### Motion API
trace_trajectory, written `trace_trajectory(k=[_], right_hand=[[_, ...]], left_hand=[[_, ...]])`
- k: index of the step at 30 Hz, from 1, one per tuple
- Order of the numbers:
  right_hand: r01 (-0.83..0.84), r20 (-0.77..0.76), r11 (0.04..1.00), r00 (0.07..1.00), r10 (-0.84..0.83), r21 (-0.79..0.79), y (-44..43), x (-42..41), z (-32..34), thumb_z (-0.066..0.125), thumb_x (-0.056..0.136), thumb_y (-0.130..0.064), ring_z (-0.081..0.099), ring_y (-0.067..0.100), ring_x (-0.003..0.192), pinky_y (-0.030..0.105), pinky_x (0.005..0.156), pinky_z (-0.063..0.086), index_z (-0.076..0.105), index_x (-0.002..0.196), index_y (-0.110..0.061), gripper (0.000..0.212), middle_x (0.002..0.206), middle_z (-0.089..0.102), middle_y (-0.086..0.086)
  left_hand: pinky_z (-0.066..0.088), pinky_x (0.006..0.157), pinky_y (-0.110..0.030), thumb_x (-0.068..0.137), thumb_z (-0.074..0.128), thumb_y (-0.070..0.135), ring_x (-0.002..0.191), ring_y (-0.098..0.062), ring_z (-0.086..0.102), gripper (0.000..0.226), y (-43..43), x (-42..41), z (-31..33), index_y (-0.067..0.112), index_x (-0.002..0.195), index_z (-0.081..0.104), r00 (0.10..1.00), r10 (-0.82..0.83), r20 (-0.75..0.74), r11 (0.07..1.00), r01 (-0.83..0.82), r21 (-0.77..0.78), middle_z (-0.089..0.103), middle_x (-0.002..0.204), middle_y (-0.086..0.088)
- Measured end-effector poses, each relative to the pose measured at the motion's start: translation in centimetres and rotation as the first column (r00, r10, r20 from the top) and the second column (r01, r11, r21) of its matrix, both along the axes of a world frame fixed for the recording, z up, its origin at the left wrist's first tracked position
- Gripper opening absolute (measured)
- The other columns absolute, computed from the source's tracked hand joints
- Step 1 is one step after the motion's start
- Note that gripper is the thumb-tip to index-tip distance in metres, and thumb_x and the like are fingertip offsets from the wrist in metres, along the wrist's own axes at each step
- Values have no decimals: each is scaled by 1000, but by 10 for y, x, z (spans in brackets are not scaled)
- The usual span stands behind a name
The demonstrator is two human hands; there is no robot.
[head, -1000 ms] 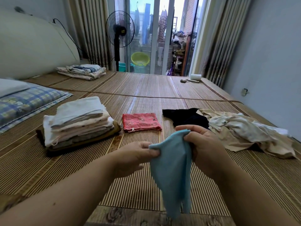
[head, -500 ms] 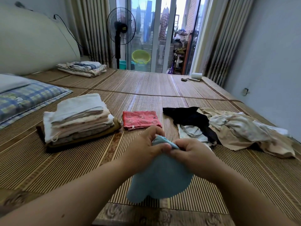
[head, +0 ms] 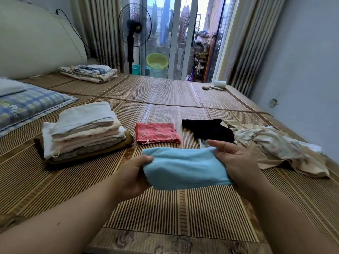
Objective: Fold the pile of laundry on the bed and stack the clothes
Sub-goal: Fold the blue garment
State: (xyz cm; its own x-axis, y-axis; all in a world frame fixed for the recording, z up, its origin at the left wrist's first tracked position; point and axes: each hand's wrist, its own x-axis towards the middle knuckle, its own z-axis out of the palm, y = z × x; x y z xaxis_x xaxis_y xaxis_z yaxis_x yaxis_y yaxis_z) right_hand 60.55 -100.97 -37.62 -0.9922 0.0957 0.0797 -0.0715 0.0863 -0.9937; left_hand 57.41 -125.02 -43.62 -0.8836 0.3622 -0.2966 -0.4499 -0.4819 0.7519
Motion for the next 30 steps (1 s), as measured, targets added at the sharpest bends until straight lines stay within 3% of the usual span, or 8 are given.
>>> trace_trajectory(k=[3,6,12,19,21,25,28,30], right_hand=[[31,6,999,1000,-31,-19,-6,-4,-6,54,95,-5,66,12,74,21,63,58,74,98,-21,26,98,70,3],[79,-28,989,997,-76,126,-6,-10,-14,55,95,-6,65,12,78,26,67,57,66,119,-24,32,100,67,-8],[74,-49,895,997,-58,440,-2,-48,-33,64,89,-10,59,2,84,14,69,49,51,136,-28,52,101,57,-19],[26,-2,932,1000,-28,362,-15,-154,-51,73,81,-6,60,14,93,36,97,50,48,140,-20,65,115,61,1],[-7,-17,922,1000,15,388,-23,-193,-58,76,79,-8,60,13,99,29,99,48,43,143,-17,73,123,59,3],[-40,-22,869,998,59,493,-38,-266,-69,80,76,-15,55,9,106,15,94,40,37,147,-17,83,123,55,-2],[-65,-6,861,997,79,505,-44,-319,-81,83,73,-20,57,16,114,32,106,42,35,148,-20,89,134,54,4],[-117,60,781,993,102,614,-47,-347,-90,78,78,-28,54,21,121,34,108,40,30,150,-21,87,141,50,5]], left_hand=[[60,71,-44,96,48,26,90,-30,72,45,10,6,-3,16,139,46,1000,-13,-22,1000,13,23,65,120,-18],[59,70,-46,83,58,11,96,-33,70,84,12,2,-11,51,147,21,996,-32,-80,999,31,-11,41,145,-14],[59,71,-35,85,58,-10,99,-33,68,58,6,-36,-18,38,118,60,975,-27,-221,945,-47,-324,52,131,-14],[55,90,-41,81,63,-10,111,-29,59,86,-25,-137,-14,30,150,31,919,-109,-380,761,-169,-626,43,140,-9],[55,91,-40,81,64,-8,110,-27,58,88,-30,-169,-9,30,151,26,907,-122,-403,678,-220,-701,39,144,-7],[47,56,-18,83,60,-4,83,-15,56,87,-29,-231,-5,30,153,21,891,-128,-436,443,-342,-828,41,135,-5],[48,68,-22,82,59,4,93,-18,58,87,-26,-272,-13,25,155,16,896,-155,-415,181,-387,-904,45,135,-8],[51,88,-32,79,58,15,117,-30,55,96,-25,-292,-24,32,154,0,947,-178,-267,-9,-273,-962,18,158,-15]])
